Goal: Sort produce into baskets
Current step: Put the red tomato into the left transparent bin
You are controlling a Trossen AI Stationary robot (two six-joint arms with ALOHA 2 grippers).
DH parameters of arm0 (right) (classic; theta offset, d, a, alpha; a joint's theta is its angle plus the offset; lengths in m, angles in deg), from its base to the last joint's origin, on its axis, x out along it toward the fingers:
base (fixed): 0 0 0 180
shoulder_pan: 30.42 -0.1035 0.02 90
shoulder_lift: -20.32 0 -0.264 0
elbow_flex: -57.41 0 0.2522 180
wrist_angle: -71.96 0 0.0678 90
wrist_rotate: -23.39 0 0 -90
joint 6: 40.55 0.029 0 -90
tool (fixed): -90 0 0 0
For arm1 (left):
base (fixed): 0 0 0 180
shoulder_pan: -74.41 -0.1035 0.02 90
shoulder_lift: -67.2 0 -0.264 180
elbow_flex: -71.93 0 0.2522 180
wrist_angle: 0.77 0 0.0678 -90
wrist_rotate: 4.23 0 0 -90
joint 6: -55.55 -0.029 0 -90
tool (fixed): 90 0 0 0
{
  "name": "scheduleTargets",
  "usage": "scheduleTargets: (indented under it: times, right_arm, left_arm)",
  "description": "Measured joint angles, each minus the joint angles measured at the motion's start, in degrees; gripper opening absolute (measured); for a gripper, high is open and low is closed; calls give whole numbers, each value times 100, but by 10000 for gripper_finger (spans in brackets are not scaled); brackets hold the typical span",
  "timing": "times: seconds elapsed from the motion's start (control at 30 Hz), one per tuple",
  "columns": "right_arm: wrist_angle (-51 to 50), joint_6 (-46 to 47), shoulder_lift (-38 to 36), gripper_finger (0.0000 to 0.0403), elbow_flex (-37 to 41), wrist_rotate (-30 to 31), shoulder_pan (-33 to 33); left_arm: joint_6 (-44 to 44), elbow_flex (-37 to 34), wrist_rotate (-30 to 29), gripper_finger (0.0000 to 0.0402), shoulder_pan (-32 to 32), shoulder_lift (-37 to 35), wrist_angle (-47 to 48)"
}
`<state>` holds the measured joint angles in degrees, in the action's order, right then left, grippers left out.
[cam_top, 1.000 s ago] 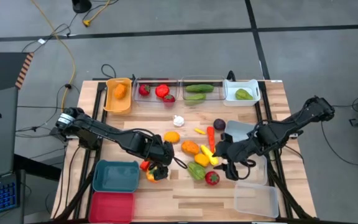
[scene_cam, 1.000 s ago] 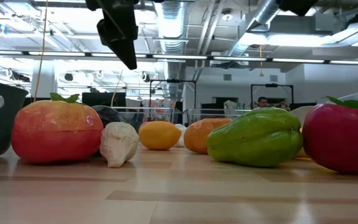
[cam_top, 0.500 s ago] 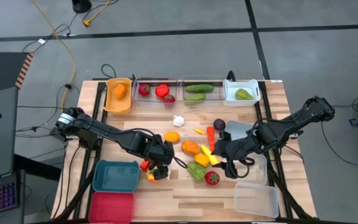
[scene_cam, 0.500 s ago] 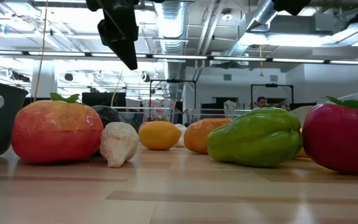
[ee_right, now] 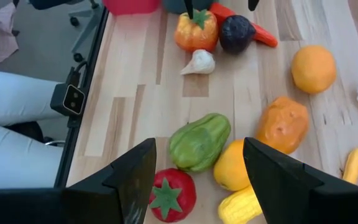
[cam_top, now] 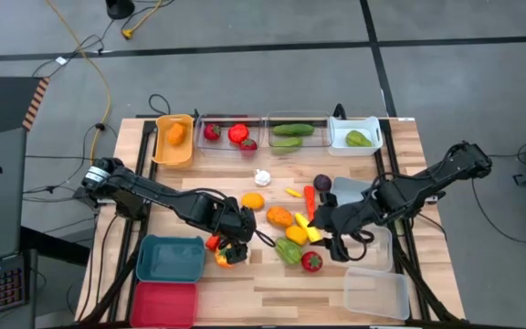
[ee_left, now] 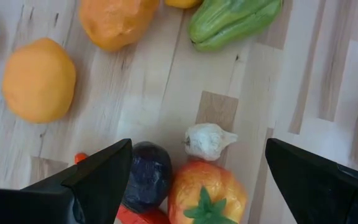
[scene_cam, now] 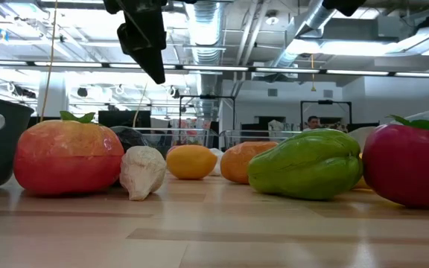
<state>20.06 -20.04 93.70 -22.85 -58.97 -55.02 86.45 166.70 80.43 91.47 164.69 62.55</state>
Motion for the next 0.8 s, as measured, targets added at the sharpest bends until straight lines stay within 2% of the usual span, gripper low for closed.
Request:
scheduleTargets:
  times: [0.8]
  right_arm:
    - [30, 2, 0, 272, 0, -40, -48]
  left_arm:
    - [0, 0, 0, 356, 0, 1, 0]
